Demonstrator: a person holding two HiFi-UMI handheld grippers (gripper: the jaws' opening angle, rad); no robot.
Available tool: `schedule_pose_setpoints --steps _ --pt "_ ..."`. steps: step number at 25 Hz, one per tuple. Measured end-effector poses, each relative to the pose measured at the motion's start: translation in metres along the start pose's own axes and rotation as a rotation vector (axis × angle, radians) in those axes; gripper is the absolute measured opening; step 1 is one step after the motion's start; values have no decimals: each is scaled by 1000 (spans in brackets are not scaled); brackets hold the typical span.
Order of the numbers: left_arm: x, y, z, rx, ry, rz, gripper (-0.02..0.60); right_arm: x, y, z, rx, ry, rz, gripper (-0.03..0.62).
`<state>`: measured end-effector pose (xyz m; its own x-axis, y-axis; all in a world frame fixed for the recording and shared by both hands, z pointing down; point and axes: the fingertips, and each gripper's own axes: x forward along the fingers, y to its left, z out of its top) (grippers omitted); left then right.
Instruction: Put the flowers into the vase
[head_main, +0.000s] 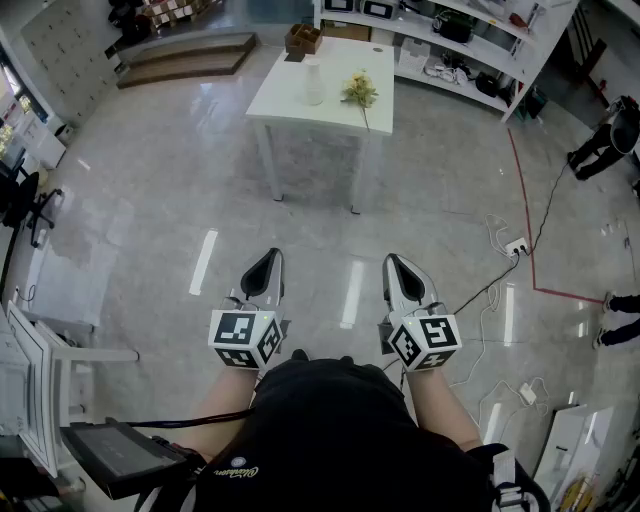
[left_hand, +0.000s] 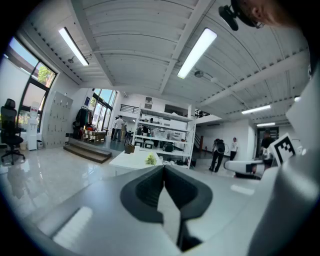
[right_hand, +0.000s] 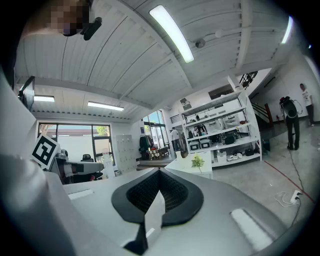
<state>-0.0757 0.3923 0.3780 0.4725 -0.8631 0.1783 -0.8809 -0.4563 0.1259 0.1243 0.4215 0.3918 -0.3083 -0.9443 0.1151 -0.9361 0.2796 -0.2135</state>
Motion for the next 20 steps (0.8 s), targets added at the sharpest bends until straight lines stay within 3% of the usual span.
schedule_pose_setpoints --steps 14,20 --pt "1 6 0 -11 -5 0 8 4 5 -2 -10 9 -1 -2" --pt "0 12 -1 -11 -3 -5 8 10 17 5 20 -25 42 0"
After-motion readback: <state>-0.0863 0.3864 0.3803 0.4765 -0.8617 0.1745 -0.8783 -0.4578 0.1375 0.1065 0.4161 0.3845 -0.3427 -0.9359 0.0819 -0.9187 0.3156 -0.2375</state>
